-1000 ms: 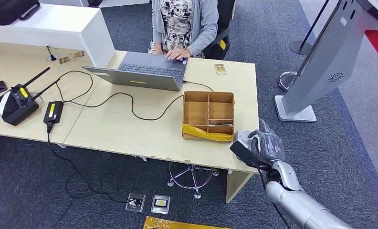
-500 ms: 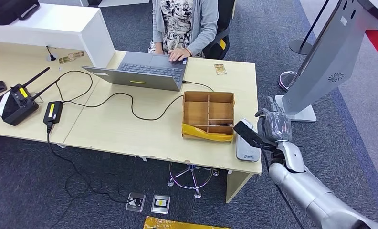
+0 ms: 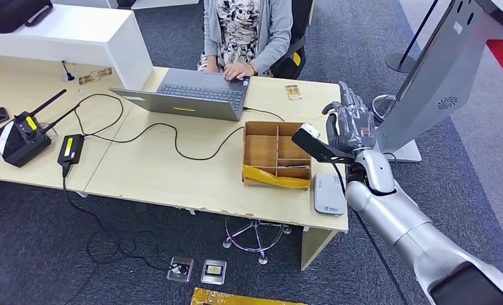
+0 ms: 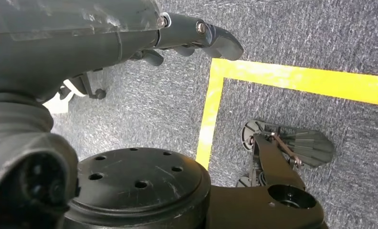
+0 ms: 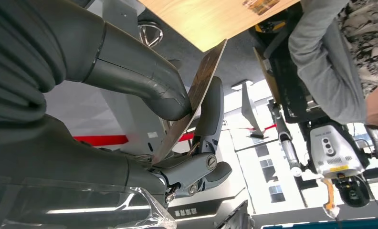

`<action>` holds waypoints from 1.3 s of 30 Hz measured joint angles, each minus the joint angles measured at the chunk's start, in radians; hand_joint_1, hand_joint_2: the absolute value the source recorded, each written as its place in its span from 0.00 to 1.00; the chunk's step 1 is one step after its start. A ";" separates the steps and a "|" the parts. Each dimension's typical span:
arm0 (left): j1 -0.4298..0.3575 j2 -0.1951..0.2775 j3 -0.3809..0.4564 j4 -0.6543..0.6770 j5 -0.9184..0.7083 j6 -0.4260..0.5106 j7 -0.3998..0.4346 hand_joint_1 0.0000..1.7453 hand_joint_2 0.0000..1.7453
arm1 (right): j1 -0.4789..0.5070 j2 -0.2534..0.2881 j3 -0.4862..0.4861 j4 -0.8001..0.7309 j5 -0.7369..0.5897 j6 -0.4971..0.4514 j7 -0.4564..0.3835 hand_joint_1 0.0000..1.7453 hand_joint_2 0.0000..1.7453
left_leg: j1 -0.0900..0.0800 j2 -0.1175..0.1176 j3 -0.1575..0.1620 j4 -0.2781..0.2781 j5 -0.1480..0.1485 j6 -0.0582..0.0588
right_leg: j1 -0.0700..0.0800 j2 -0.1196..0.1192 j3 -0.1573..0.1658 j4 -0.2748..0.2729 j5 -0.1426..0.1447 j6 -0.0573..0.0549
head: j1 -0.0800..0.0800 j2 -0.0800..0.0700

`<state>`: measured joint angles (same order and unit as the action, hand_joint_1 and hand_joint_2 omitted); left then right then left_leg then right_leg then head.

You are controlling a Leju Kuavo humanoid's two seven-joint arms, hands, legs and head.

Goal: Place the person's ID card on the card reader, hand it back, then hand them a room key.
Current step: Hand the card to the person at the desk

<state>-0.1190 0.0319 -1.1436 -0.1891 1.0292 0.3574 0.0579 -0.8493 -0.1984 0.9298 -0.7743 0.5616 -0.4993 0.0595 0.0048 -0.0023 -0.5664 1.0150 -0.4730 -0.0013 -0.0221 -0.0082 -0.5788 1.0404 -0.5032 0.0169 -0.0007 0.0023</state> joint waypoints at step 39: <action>-0.001 0.032 -0.036 0.002 -0.043 -0.082 -0.030 0.00 0.00 | -0.004 0.097 -0.025 0.125 0.029 -0.040 0.042 1.00 1.00 | 0.000 0.000 0.000 0.000 0.000 0.000 | 0.000 0.001 -0.001 0.000 0.000 0.000 | 0.000 0.000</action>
<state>-0.1195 0.0635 -1.1795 -0.1869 0.9860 0.2752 0.0275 -0.8534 -0.1019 0.9043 -0.6496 0.5906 -0.5390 0.1017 0.0047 -0.0022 -0.5665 1.0150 -0.4730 -0.0014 -0.0221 -0.0075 -0.5798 1.0402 -0.5033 0.0168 -0.0004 0.0023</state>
